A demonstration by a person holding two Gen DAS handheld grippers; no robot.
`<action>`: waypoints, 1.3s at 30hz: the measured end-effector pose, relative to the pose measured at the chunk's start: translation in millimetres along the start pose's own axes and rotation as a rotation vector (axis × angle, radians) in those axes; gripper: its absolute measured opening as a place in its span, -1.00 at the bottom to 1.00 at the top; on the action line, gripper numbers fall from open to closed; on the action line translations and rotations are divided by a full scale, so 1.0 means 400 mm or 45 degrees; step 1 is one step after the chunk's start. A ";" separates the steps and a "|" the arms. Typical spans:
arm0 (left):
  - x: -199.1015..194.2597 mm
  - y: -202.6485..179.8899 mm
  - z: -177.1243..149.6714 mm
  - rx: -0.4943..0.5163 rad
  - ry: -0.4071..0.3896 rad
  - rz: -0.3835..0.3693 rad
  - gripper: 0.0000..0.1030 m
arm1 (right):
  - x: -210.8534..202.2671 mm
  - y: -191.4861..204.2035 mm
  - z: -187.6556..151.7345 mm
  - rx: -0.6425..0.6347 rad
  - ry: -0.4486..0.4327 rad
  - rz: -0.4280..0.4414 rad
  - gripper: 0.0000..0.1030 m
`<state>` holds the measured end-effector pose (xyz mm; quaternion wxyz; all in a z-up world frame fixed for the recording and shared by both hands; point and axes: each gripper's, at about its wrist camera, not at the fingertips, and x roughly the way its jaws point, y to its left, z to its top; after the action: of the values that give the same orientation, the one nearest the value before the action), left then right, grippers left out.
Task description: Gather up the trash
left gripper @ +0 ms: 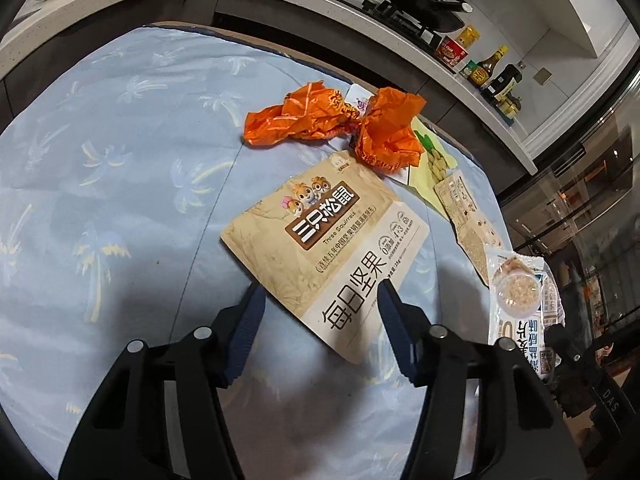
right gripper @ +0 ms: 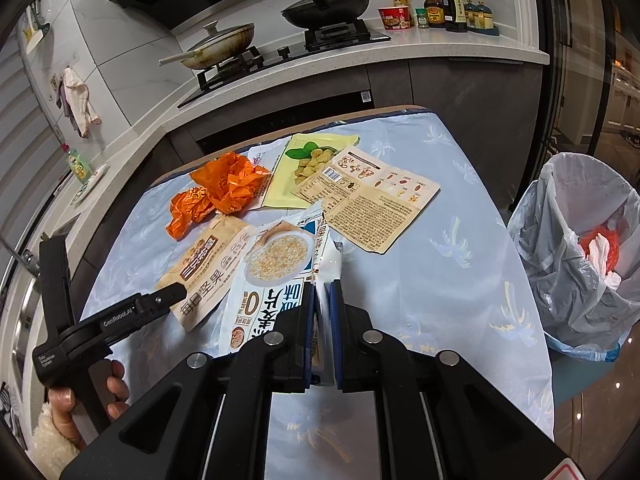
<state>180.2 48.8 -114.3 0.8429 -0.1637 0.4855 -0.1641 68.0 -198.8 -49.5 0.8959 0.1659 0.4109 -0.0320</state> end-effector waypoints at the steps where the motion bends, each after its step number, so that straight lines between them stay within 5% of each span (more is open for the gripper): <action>1: 0.008 -0.004 0.002 0.006 0.006 -0.014 0.07 | 0.003 -0.002 0.001 0.002 0.002 -0.001 -0.83; 15: 0.007 -0.065 -0.027 0.110 0.029 0.000 0.07 | 0.008 -0.041 0.014 0.030 -0.015 -0.042 -0.83; 28: 0.007 -0.156 -0.035 0.321 -0.013 0.104 0.08 | -0.060 -0.223 0.073 0.190 -0.123 -0.185 -0.83; 39: -0.002 -0.084 0.039 0.246 -0.077 0.218 0.28 | -0.038 -0.172 0.073 0.147 -0.102 -0.120 -0.83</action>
<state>189.6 21.0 -91.8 0.8799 -0.0444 0.4541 -0.1325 65.8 -274.3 -38.9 0.8980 0.1965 0.3795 -0.1044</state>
